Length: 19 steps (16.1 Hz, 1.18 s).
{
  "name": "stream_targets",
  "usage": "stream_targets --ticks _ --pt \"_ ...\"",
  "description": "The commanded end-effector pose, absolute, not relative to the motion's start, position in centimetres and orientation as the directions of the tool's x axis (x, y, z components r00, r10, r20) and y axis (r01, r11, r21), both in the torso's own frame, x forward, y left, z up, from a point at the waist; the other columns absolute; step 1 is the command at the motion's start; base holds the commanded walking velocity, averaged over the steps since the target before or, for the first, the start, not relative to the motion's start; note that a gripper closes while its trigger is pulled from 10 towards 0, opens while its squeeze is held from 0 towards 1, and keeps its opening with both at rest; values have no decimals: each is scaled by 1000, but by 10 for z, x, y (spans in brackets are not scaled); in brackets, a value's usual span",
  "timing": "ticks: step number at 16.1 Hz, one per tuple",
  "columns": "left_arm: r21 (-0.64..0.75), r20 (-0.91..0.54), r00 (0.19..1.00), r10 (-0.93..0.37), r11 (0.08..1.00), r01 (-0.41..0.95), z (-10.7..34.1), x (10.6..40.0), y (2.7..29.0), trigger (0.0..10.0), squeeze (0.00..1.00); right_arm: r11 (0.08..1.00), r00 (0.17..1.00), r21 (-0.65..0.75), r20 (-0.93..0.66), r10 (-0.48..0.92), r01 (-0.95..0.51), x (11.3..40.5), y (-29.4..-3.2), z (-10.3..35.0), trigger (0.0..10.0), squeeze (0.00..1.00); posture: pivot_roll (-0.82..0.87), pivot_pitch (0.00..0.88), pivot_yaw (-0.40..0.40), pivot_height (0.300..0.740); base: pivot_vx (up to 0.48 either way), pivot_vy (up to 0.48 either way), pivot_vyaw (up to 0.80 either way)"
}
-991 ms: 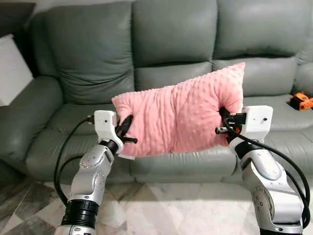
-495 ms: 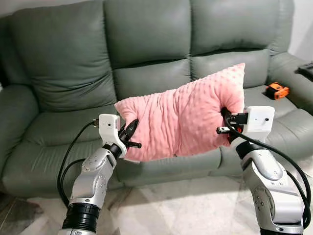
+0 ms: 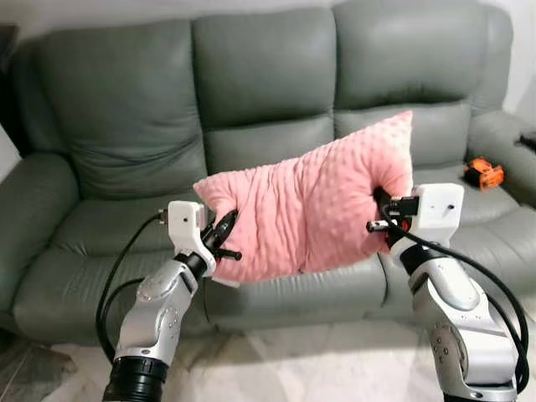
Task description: Move the pillow to the sofa
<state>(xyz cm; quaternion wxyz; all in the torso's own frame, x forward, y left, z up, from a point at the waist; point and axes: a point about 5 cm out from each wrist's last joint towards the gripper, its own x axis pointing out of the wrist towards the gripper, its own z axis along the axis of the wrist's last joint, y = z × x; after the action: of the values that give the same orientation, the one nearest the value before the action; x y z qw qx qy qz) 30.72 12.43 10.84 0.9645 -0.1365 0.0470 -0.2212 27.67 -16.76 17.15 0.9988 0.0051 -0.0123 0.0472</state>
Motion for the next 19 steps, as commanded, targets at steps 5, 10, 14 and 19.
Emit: stream_targets --ticks 5,10,14,19 --pt "-269 6 875 -484 842 467 118 307 117 10000 0 993 991 3 61 120 -121 277 -162 179 10000 0 -266 0 65 740 480 0 0" --pt "-266 2 866 -501 834 483 117 306 114 10000 0 993 991 1 60 119 -120 277 -162 179 10000 0 -266 0 65 740 475 0 0" --pt "-270 -2 866 -500 834 481 116 304 114 10000 0 993 991 1 58 120 -121 277 -161 179 10000 0 -264 0 65 740 352 0 0" --pt "-260 -21 847 -531 821 508 114 301 105 10000 0 992 991 -2 54 125 -125 278 -160 178 10000 0 -262 0 63 740 0 0 0"
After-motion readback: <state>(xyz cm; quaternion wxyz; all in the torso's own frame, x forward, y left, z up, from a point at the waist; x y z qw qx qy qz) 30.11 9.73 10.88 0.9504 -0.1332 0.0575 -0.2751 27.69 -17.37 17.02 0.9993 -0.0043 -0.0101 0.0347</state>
